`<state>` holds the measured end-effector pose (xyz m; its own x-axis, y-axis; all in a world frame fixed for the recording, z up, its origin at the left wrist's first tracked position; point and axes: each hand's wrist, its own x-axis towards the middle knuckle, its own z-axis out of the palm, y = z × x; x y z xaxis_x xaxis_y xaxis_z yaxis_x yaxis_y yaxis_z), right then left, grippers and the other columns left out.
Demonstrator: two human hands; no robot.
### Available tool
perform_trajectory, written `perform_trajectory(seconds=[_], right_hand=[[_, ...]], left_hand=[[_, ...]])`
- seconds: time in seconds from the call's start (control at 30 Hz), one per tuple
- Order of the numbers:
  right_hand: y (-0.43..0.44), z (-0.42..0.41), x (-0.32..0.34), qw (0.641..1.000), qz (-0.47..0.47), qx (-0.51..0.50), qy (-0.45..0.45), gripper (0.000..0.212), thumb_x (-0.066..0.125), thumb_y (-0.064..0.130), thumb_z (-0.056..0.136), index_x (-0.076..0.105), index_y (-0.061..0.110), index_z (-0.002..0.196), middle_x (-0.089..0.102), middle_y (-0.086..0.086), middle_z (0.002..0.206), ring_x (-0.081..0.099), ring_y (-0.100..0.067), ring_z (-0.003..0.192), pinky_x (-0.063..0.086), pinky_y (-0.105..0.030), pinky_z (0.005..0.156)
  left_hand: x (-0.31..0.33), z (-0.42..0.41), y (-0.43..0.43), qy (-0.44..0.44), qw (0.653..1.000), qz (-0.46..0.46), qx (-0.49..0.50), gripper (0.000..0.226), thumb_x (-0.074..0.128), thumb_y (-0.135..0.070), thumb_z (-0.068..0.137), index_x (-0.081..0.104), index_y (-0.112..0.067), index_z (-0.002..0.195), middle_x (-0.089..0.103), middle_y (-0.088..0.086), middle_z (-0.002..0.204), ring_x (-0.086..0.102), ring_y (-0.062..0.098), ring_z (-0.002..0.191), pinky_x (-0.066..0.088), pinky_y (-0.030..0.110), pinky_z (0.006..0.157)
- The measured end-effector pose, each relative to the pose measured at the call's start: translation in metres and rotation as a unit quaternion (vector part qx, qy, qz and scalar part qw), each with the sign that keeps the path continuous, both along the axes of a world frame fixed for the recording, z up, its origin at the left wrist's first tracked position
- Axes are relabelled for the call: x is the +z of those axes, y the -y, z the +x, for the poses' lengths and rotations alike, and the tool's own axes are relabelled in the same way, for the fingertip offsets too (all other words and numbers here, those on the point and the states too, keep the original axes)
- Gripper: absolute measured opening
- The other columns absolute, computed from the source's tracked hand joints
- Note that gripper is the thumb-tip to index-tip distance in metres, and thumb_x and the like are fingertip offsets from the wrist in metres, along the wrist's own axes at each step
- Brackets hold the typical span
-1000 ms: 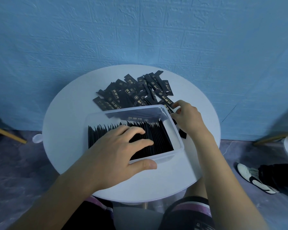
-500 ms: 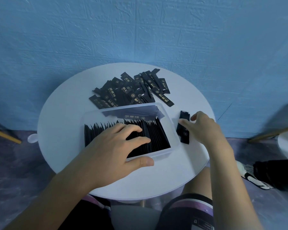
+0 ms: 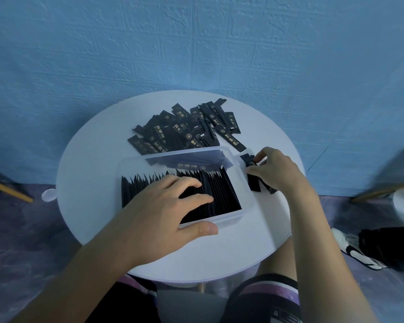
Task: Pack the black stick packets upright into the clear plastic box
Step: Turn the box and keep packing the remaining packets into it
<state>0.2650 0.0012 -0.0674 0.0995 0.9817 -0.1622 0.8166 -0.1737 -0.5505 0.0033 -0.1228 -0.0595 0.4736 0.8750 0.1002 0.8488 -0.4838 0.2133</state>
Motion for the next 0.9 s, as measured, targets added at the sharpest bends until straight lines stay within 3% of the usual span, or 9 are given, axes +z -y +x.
perform_trajectory(seconds=[0.17, 0.3, 0.5, 0.67, 0.8, 0.9], right_hand=[[0.0, -0.008, -0.007, 0.997, 0.021, -0.038, 0.057, 0.044, 0.066, 0.054, 0.087, 0.054, 0.016, 0.108, 0.061, -0.006, 0.1, 0.054, -0.032, 0.097, 0.041, -0.036, 0.073], [0.0, -0.009, -0.01, 0.996, 0.008, -0.043, 0.072, 0.036, 0.068, 0.047, 0.088, 0.058, 0.016, 0.104, 0.067, -0.008, 0.102, 0.058, -0.032, 0.095, 0.046, -0.037, 0.078], [-0.001, -0.015, -0.002, 0.998, -0.021, 0.004, 0.055, 0.021, 0.07, 0.032, 0.088, 0.056, 0.02, 0.099, 0.066, -0.004, 0.095, 0.06, -0.027, 0.091, 0.04, -0.032, 0.066], [0.004, -0.006, 0.007, 1.0, -0.02, 0.017, -0.004, 0.026, 0.069, 0.029, 0.09, 0.056, 0.022, 0.112, 0.067, 0.001, 0.096, 0.062, -0.023, 0.093, 0.041, -0.031, 0.067], [0.023, -0.009, 0.043, 0.974, 0.088, 0.035, -0.206, 0.011, 0.067, 0.019, 0.093, 0.065, 0.013, 0.102, 0.064, 0.007, 0.068, 0.053, -0.008, 0.053, 0.039, -0.027, 0.056], [0.042, -0.027, 0.066, 0.959, 0.123, 0.1, -0.236, 0.012, 0.067, 0.022, 0.093, 0.061, 0.014, 0.099, 0.062, 0.005, 0.066, 0.051, -0.015, 0.055, 0.043, -0.03, 0.053]], left_hand=[[-0.001, 0.0, 0.0, 0.004, 1.0, 0.003, -0.001, 0.073, 0.02, -0.086, 0.091, 0.057, -0.043, 0.138, 0.048, -0.016, 0.145, 0.042, 0.009, 0.131, 0.032, 0.028, 0.104], [-0.001, -0.001, 0.0, 0.004, 1.0, 0.006, 0.0, 0.072, 0.02, -0.085, 0.091, 0.057, -0.044, 0.138, 0.048, -0.016, 0.145, 0.042, 0.008, 0.131, 0.031, 0.026, 0.102], [-0.001, 0.0, 0.001, 0.005, 1.0, 0.007, 0.0, 0.073, 0.019, -0.086, 0.091, 0.057, -0.044, 0.137, 0.048, -0.016, 0.145, 0.043, 0.009, 0.131, 0.033, 0.027, 0.102], [0.0, -0.001, 0.001, 0.008, 1.0, 0.001, -0.001, 0.075, 0.017, -0.087, 0.089, 0.054, -0.045, 0.14, 0.044, -0.017, 0.148, 0.037, 0.007, 0.134, 0.027, 0.025, 0.104], [-0.001, 0.0, 0.001, 0.005, 1.0, 0.012, -0.004, 0.073, 0.019, -0.085, 0.092, 0.058, -0.043, 0.138, 0.049, -0.014, 0.145, 0.043, 0.01, 0.131, 0.032, 0.027, 0.102], [-0.001, 0.0, 0.001, 0.01, 1.0, 0.011, -0.002, 0.073, 0.019, -0.085, 0.092, 0.059, -0.043, 0.138, 0.05, -0.014, 0.144, 0.044, 0.011, 0.13, 0.034, 0.029, 0.103]])
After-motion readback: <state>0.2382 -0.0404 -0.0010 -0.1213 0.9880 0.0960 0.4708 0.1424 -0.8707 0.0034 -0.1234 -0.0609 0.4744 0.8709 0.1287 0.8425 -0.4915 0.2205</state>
